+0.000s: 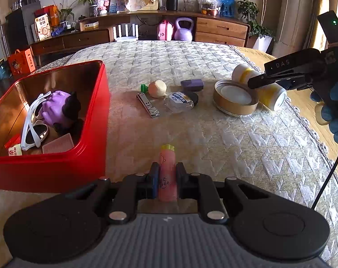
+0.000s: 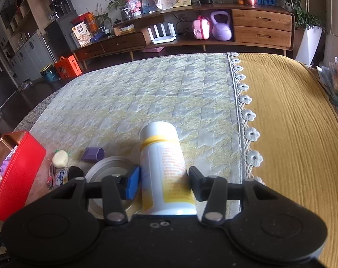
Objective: Organize rigid objects
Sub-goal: 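Lower the left gripper to the pink tube while the right gripper approaches the white-yellow bottle, then close the left gripper on the pink tube while the right gripper grasps the white-yellow bottle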
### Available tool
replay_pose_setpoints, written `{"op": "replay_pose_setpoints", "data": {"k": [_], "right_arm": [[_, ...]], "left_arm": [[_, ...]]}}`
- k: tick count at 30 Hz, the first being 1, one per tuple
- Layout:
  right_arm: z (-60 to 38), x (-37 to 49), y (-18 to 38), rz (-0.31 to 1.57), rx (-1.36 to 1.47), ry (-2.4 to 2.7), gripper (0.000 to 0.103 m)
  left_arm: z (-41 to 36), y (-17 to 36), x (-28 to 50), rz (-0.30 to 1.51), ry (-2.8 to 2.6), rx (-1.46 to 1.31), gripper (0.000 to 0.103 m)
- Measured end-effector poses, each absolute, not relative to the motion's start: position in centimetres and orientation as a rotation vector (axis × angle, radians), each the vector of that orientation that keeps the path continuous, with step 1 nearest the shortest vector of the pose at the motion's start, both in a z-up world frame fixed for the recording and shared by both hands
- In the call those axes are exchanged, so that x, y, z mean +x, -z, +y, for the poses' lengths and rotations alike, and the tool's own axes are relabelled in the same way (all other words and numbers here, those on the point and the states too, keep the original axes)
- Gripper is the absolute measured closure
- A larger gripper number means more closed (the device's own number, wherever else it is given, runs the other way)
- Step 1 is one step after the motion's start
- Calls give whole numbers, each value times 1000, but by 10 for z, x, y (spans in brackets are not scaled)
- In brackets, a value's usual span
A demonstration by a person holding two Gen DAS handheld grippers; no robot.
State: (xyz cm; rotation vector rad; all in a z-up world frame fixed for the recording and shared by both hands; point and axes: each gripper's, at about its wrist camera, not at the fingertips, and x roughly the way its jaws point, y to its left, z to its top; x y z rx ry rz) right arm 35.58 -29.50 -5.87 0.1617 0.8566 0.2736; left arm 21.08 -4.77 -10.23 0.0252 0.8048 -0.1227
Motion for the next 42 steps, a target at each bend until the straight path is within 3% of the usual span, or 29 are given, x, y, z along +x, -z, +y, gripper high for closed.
{"op": "replay_pose_setpoints", "data": {"k": [20,42], "right_arm": [[-283,272,5,759,109,-262,59],[-177,204,-58,673,3,-460,59]], "left_arm": [[-40,78,185,803,108,-32,87],[9,7,155,722,82,-54,87]]}}
